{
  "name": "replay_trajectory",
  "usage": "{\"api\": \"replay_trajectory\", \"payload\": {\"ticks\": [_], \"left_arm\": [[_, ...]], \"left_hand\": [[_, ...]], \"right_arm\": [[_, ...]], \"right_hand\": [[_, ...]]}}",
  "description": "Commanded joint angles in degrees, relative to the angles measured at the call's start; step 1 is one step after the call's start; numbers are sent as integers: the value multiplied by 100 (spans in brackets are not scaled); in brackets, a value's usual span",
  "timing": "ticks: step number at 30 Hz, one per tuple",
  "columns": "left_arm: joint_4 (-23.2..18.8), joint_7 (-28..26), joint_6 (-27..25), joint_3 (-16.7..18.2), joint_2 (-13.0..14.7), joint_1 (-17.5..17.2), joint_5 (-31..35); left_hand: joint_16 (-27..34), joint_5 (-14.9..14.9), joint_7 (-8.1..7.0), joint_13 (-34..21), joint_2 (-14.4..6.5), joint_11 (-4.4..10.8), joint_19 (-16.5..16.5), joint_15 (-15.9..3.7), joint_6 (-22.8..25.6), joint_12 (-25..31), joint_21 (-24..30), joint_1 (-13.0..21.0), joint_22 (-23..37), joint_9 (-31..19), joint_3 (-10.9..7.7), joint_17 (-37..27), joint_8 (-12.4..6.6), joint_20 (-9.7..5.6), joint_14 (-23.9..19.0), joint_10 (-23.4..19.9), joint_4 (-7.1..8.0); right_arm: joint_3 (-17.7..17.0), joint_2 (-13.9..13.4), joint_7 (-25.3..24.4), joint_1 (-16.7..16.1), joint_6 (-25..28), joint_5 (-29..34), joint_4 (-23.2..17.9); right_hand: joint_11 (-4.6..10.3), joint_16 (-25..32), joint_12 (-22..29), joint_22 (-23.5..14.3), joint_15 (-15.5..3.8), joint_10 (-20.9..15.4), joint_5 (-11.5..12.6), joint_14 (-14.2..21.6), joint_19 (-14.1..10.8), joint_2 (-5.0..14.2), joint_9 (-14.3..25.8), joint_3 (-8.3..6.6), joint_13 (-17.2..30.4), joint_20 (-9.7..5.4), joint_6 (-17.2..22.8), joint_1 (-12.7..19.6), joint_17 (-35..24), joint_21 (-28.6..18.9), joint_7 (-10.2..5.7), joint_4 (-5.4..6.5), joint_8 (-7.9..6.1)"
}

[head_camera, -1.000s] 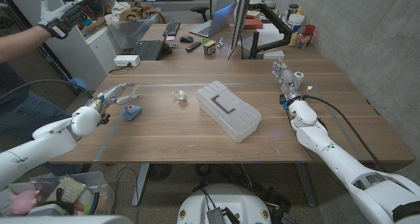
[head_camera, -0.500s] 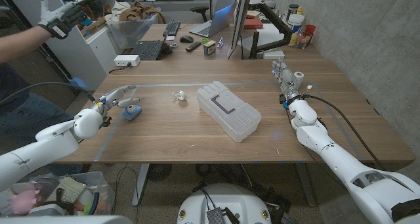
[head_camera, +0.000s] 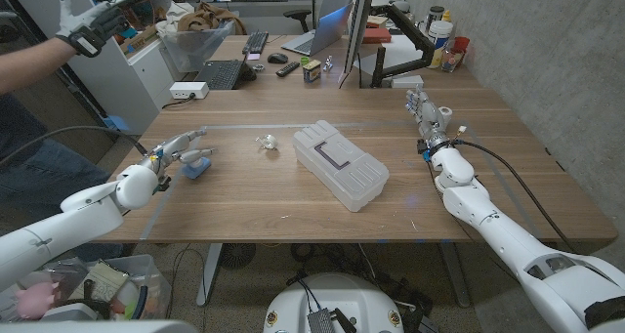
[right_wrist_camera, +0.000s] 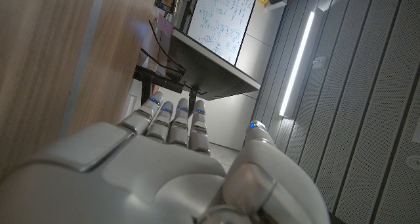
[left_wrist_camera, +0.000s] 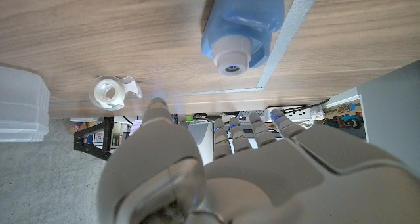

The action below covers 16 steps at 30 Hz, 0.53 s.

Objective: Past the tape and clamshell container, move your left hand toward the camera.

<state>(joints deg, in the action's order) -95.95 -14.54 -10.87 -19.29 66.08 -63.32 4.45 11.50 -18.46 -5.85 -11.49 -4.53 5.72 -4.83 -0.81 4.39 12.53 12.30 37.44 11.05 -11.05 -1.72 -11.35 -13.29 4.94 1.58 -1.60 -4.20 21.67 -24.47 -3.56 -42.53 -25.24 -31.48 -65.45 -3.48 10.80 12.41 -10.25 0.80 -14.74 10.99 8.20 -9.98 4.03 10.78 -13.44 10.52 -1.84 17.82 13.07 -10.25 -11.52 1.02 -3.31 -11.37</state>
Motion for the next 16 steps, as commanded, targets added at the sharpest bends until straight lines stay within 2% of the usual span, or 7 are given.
{"api": "replay_trajectory", "payload": {"ticks": [1,16], "left_arm": [[-2,-19,-49,-123,-58,57,20],[-5,-50,-80,-149,-30,19,-9]], "left_hand": [[5,-36,-15,-18,8,52,35,6,0,-11,34,53,11,-20,0,-8,18,53,-4,3,-44],[11,-41,-9,-20,7,60,46,18,29,-13,39,74,12,-22,5,-13,16,56,-21,-2,-55]], "right_arm": [[-7,-33,39,-6,14,3,-15],[45,26,57,83,19,40,113]], "right_hand": [[13,-2,13,-27,14,-38,-10,45,-13,15,23,-11,18,22,35,10,-34,4,15,-11,2],[18,-4,10,-27,21,-37,-9,46,-10,22,23,-11,19,27,40,11,-33,5,12,-16,1]]}}
